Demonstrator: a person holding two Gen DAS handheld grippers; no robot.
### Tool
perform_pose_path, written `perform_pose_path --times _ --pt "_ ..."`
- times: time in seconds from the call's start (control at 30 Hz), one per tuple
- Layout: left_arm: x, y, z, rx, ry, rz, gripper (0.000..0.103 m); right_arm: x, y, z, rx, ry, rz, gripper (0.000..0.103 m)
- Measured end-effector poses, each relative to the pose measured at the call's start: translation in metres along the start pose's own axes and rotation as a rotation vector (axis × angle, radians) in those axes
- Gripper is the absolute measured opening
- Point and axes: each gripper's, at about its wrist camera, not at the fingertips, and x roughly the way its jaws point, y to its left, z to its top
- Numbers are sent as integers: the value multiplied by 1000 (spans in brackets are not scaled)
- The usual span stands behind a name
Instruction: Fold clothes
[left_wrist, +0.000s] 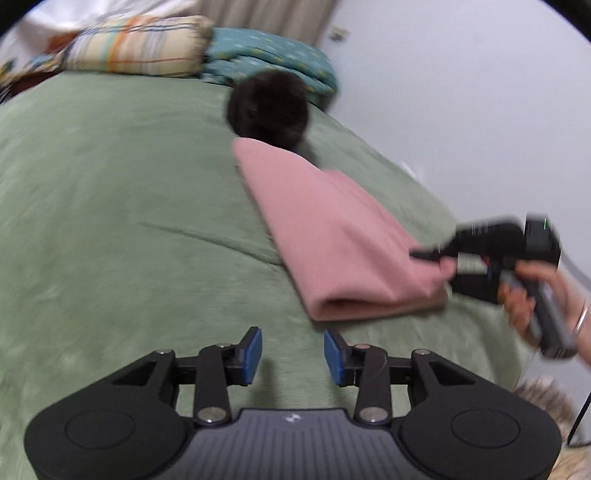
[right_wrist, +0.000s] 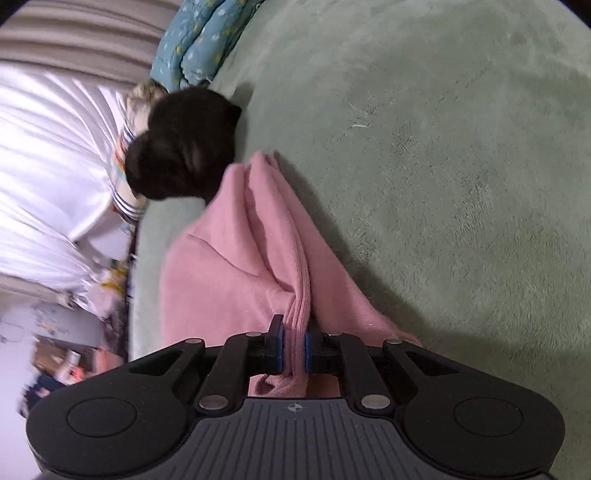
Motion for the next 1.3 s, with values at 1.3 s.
perform_pose_path --times 1.3 --pt "28 1 4 212 73 294 48 -71 -30 39 -139 -122 -74 38"
